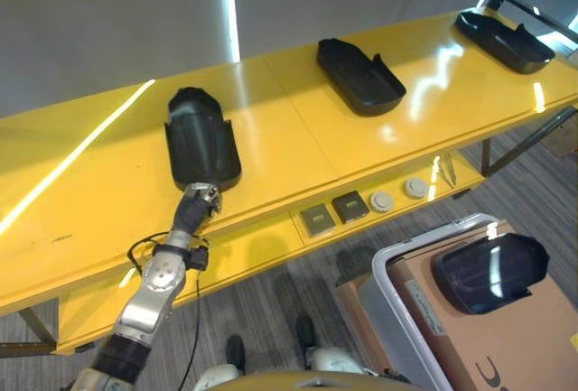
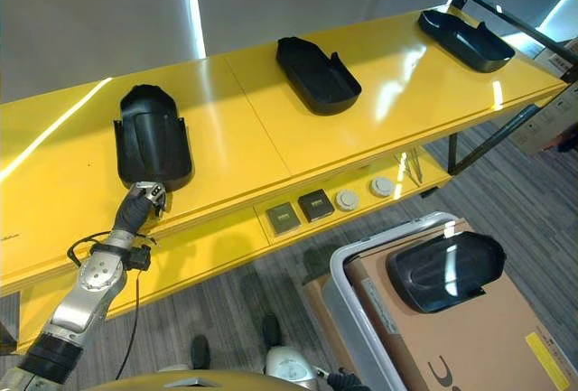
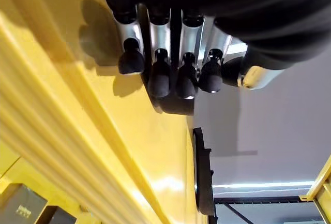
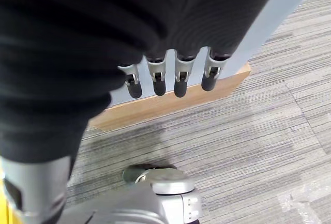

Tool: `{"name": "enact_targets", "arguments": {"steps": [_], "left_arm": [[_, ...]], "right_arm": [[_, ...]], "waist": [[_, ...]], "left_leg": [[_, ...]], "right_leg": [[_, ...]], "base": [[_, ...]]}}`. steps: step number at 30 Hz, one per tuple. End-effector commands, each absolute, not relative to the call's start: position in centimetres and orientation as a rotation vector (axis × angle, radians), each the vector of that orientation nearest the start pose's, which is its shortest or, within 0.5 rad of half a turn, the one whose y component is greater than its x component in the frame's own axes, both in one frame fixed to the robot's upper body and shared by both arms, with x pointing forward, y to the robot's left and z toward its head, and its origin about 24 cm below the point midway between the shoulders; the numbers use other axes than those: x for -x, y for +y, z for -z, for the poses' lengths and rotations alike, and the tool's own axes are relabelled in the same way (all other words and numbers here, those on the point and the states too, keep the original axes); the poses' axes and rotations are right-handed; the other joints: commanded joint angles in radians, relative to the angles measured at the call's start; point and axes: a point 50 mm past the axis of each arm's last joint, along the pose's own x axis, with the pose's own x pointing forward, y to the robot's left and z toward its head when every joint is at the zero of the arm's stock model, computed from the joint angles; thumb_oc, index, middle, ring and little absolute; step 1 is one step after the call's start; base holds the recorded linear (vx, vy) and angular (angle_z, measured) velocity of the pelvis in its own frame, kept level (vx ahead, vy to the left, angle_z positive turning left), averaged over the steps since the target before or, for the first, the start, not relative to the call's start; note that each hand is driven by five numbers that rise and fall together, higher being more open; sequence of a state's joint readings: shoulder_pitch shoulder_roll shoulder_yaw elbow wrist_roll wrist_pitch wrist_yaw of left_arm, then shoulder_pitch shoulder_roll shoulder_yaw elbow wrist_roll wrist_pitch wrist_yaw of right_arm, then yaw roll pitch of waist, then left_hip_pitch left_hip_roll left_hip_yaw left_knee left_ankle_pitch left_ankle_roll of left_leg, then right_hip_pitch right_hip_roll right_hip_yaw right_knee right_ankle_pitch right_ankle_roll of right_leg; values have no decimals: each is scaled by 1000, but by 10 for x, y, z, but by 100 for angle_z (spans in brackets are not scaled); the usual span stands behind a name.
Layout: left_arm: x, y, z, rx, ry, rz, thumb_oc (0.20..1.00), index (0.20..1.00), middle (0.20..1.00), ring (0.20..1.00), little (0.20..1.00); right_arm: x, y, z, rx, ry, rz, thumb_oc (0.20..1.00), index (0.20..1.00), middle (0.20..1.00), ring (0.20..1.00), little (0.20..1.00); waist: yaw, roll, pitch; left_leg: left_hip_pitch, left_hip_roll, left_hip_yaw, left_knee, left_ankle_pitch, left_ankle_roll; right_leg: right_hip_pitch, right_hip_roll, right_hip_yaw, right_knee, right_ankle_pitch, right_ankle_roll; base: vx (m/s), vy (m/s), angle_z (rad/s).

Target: Move parts from the plastic box to the shelf.

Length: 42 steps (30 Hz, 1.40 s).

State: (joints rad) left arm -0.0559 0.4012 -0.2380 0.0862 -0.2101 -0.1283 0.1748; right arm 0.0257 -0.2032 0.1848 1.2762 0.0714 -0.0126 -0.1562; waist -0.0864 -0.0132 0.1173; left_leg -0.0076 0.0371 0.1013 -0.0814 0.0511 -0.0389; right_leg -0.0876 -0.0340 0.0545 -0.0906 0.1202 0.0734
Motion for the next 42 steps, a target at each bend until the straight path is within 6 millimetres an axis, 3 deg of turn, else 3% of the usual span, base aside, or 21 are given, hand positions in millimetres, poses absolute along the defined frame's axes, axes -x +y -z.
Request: {"name": "enact_targets", "arguments": {"steps": [1,9,13,21,22,23,27,30,36,40,41,42], "left_arm": [[-273,183,-74,-210,-192,-18,200,200,200,200,200],[-274,186,-88,-222,-261,-43,200,200,200,200,200],[-255,180,-116,-278,-409,23,200,200,200,200,200],[-223,178,-106,-310,-390,78,200,200,200,200,200],[-217,177,-91,-299,-312,106,865,865,865,865,865],[-214,179,-86,-319,-287,115,1000,1000,1000,1000,1000],[-208,189,-74,-378,-226,91,1000,1000,1000,1000,1000],[-205,190,-68,-416,-198,98,1000,1000,1000,1000,1000],[-213,186,-75,-447,-257,90,1000,1000,1000,1000,1000],[-222,192,-84,-514,-313,36,1000,1000,1000,1000,1000],[-222,199,-85,-545,-315,12,1000,1000,1000,1000,1000],[-224,207,-90,-572,-332,-27,1000,1000,1000,1000,1000]], "right_arm": [[-71,-218,169,366,1281,116,1000,1000,1000,1000,1000],[-70,-217,169,360,1279,126,1000,1000,1000,1000,1000],[-72,-216,169,342,1275,146,1000,1000,1000,1000,1000],[-90,-216,166,343,1217,165,1000,1000,1000,1000,1000],[-97,-217,164,347,1193,175,1000,1000,1000,1000,1000],[-100,-218,162,345,1181,184,1000,1000,1000,1000,1000],[-99,-224,161,342,1174,222,1000,1000,1000,1000,1000],[-82,-231,163,297,1212,304,1000,1000,1000,1000,1000],[-64,-228,167,229,1258,352,1000,1000,1000,1000,1000],[-53,-238,166,66,1235,542,1000,1000,1000,1000,1000],[-45,-241,166,27,1241,586,1000,1000,1000,1000,1000],[-36,-246,166,36,1265,605,1000,1000,1000,1000,1000]], "waist": [[0,-22,3],[2,-19,-5],[20,-15,-21],[59,-18,-54],[68,-22,-59],[75,-25,-62],[95,-38,-55],[94,-50,-51],[34,-50,-29],[-35,-48,9],[-48,-44,24],[-32,-33,37]], "left_leg": [[-21,41,-51,-6,-38,-38],[-9,42,-50,-6,-44,-40],[11,40,-65,-6,-53,-37],[48,43,-97,-6,-58,-38],[62,49,-111,-6,-54,-38],[61,50,-116,-6,-44,-37],[87,50,-126,3,-47,-25],[101,31,-117,-6,-61,-7],[100,-13,-43,-3,-89,29],[97,-25,71,-5,-101,44],[103,-20,100,-3,-109,45],[106,-6,141,-1,-108,42]], "right_leg": [[32,-35,-3,3,-67,59],[44,-34,0,3,-74,59],[75,-37,-12,3,-86,57],[131,-35,-41,3,-105,47],[148,-29,-50,3,-110,43],[149,-27,-52,3,-106,42],[175,-30,-54,3,-102,43],[178,-50,-43,13,-85,60],[95,-91,42,37,-39,110],[-13,-82,140,80,15,156],[-42,-80,116,105,22,160],[-66,-106,15,131,12,145]], "base": [[28,-5,-8],[20,-1,-5],[6,-6,3],[-18,-15,13],[-87,-25,22],[-88,-7,26],[-46,38,13],[-68,140,14],[-92,180,-28],[-157,153,-106],[-171,101,-139],[-180,55,-156]]}}
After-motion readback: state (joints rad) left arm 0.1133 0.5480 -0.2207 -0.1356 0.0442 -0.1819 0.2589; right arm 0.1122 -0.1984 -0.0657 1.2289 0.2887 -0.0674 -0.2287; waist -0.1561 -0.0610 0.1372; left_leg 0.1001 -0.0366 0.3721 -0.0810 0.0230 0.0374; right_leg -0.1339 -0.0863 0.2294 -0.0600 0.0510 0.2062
